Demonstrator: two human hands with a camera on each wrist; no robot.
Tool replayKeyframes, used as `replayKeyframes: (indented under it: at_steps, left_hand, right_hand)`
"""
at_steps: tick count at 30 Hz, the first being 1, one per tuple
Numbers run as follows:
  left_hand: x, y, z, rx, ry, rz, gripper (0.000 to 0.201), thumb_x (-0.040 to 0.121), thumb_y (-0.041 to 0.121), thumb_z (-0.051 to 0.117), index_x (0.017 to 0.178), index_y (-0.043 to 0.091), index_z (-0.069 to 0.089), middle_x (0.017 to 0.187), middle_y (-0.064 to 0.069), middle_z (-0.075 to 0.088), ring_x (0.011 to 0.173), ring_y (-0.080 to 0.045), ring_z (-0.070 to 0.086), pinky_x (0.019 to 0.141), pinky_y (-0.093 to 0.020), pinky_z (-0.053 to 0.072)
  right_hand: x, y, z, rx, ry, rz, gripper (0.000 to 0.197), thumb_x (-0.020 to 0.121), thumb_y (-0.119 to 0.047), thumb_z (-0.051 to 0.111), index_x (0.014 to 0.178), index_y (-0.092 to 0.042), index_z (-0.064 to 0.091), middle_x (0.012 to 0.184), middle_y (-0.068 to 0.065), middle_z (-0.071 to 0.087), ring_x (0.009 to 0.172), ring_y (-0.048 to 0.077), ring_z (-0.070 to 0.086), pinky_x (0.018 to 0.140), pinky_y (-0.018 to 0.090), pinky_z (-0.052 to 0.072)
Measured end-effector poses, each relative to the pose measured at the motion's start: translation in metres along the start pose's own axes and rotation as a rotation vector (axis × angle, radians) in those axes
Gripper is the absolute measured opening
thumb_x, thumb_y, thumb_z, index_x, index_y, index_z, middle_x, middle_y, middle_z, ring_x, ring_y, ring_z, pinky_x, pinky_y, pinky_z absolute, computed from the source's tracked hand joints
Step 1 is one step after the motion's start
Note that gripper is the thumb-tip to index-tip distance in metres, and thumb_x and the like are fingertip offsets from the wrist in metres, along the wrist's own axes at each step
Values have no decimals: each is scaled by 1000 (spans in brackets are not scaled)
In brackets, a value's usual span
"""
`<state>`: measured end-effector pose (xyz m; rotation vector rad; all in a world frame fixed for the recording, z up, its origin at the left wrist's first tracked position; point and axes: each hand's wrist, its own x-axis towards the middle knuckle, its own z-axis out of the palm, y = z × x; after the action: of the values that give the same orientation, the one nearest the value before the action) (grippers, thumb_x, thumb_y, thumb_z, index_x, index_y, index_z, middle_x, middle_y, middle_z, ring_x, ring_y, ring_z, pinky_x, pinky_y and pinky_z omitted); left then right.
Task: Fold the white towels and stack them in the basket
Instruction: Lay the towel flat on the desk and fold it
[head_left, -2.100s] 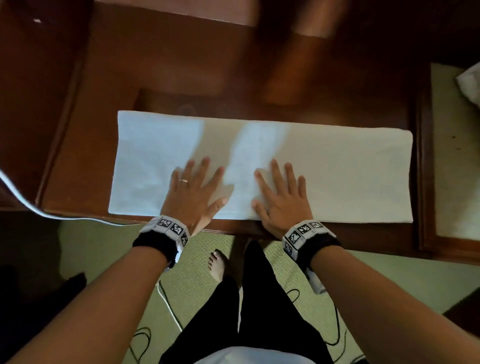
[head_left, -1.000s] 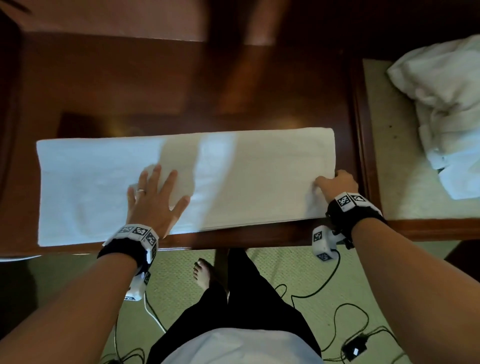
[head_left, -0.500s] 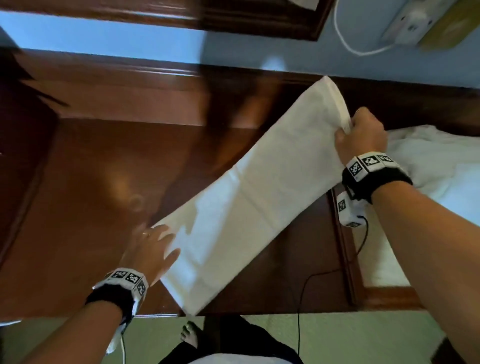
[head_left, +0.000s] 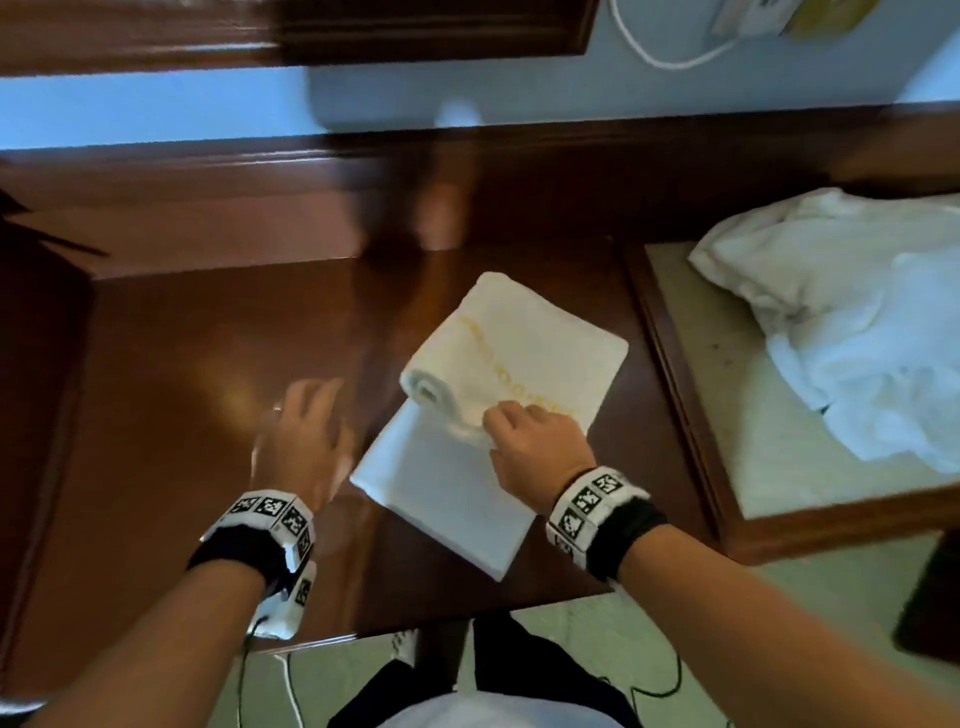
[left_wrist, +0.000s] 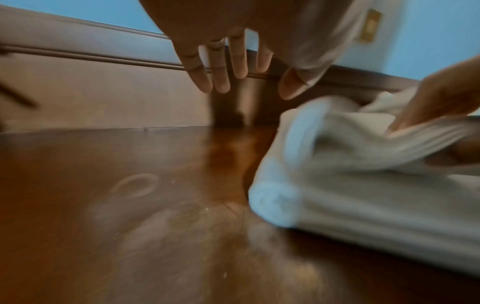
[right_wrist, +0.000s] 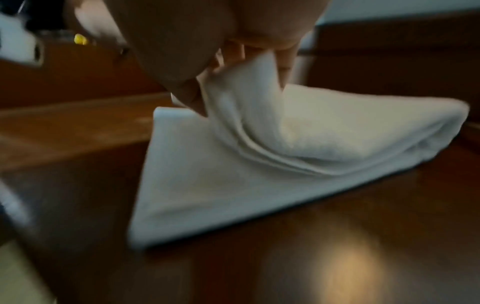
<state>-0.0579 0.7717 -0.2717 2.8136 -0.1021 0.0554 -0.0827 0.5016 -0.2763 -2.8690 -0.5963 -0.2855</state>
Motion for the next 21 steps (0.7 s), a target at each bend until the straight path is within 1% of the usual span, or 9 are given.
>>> replayKeyframes:
  at_steps: [2, 3, 5, 7, 10, 14, 17, 19, 21]
  left_hand:
    - [-7, -7, 7, 49, -14, 136, 52, 82, 24, 66, 133, 12, 60, 130, -14, 56, 96, -40, 62, 81, -50, 52]
    - [-11, -9, 13, 88, -61, 237, 57, 80, 32, 61, 134, 14, 58, 131, -12, 55, 97, -38, 62, 82, -49, 51]
    - [-20, -11, 31, 144, -194, 456, 65, 74, 41, 54, 134, 18, 54, 132, -12, 57, 101, -38, 63, 80, -47, 52]
    - [-28, -10, 49, 245, -329, 627, 69, 66, 42, 61, 130, 19, 55, 133, -13, 59, 108, -37, 62, 80, -45, 52]
    - [-27, -3, 60, 364, -408, 697, 68, 57, 29, 80, 121, 17, 63, 132, -14, 59, 109, -37, 59, 79, -44, 49]
    - [-17, 20, 67, 373, -302, 820, 48, 56, 12, 80, 101, 12, 65, 106, -17, 63, 86, -37, 62, 66, -43, 47]
    - [-9, 40, 63, 276, -235, 867, 37, 53, 8, 81, 84, 7, 61, 83, -16, 58, 66, -34, 57, 55, -39, 44]
    - [-7, 43, 57, 188, -192, 839, 33, 55, 10, 79, 81, 5, 59, 78, -16, 54, 63, -33, 54, 53, -38, 44]
    - [-13, 37, 55, 149, -189, 843, 33, 56, 13, 79, 81, 5, 59, 79, -15, 54, 65, -33, 53, 54, -39, 44]
  right_hand:
    - [-29, -34, 31, -21, -152, -23, 41, 56, -11, 79, 88, -13, 54, 75, 9, 58, 53, 28, 55, 42, 28, 33]
    - [-42, -47, 42, -41, -225, -33, 39, 55, -13, 81, 86, -13, 58, 78, 9, 60, 57, 28, 56, 44, 29, 35]
    - [-64, -64, 56, -57, -322, -9, 41, 56, -17, 83, 92, -13, 63, 97, 13, 64, 74, 32, 63, 51, 34, 46]
    - [-78, -67, 57, -46, -353, 41, 48, 59, -16, 79, 104, -10, 64, 119, 18, 62, 97, 37, 64, 61, 38, 54]
    - [-89, -48, 53, -31, -363, 26, 52, 59, -9, 77, 110, -7, 67, 127, 19, 63, 111, 37, 64, 65, 40, 58]
    - [-98, -6, 46, -22, -322, 138, 50, 54, 4, 77, 101, -7, 69, 118, 19, 66, 105, 38, 66, 62, 42, 60]
    - [-94, 6, 33, -33, -193, 328, 38, 58, 5, 69, 94, -7, 65, 97, 16, 63, 83, 37, 60, 56, 41, 54]
    - [-97, 1, 27, -66, -92, 367, 29, 61, -1, 65, 90, -7, 63, 91, 15, 58, 76, 34, 53, 58, 39, 47]
    - [-109, -11, 31, -92, -81, 328, 26, 65, -7, 63, 91, -8, 60, 91, 13, 56, 76, 33, 50, 61, 39, 43]
